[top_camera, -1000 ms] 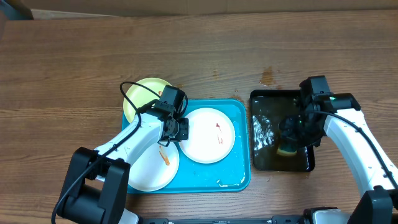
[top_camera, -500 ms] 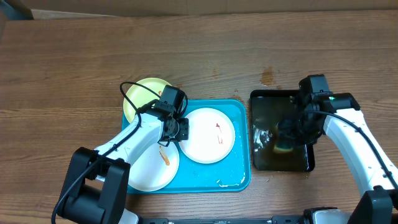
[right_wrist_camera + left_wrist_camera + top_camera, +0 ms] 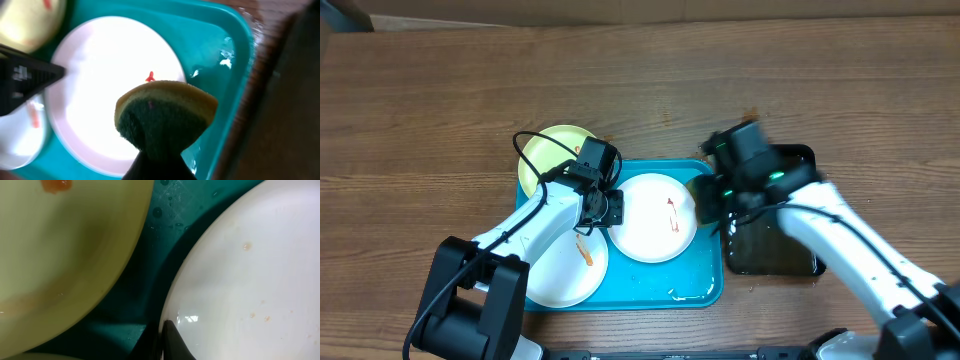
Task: Clean dirty plates on tray and stack at the side
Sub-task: 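Carry the wet sponge over the pink-rimmed plate with right gripper, then scrub the pink-rimmed plate with the sponge while left gripper holds it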
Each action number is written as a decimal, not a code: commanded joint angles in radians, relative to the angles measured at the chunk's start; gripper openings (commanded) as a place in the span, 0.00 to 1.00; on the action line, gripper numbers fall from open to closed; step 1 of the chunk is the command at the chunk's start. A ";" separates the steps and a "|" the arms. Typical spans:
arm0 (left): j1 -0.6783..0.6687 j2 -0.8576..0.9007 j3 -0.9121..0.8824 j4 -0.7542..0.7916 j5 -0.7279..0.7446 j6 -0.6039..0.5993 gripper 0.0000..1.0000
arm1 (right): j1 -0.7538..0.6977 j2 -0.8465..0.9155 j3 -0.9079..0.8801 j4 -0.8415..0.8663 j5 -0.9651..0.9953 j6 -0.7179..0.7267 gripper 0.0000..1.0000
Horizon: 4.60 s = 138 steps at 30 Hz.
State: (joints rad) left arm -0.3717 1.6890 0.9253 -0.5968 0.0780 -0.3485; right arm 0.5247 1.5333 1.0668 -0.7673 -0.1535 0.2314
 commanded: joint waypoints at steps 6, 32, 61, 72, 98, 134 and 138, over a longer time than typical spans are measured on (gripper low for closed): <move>-0.003 0.008 -0.009 0.003 -0.007 -0.007 0.04 | 0.166 0.157 0.027 0.124 0.348 0.047 0.04; -0.003 0.008 -0.009 0.000 -0.007 -0.007 0.07 | 0.167 0.268 0.026 0.179 0.331 0.095 0.22; -0.003 0.008 -0.009 0.004 -0.007 -0.007 0.04 | 0.167 0.268 -0.148 0.346 0.127 0.268 0.04; -0.003 0.008 -0.009 0.003 -0.007 -0.007 0.04 | 0.167 0.269 -0.177 0.401 0.087 0.298 0.04; -0.003 0.008 -0.009 0.003 -0.008 -0.006 0.04 | 0.021 0.056 -0.061 0.465 -0.332 0.376 0.04; -0.003 0.008 -0.009 -0.002 -0.007 -0.006 0.04 | 0.101 0.271 -0.443 1.164 -0.303 0.624 0.04; -0.003 0.008 -0.009 -0.005 -0.008 -0.006 0.04 | 0.081 0.273 -0.442 1.125 -0.321 0.552 0.04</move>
State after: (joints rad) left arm -0.3717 1.6890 0.9253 -0.5980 0.0753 -0.3485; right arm 0.6270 1.8076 0.6292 0.3649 -0.4507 0.8364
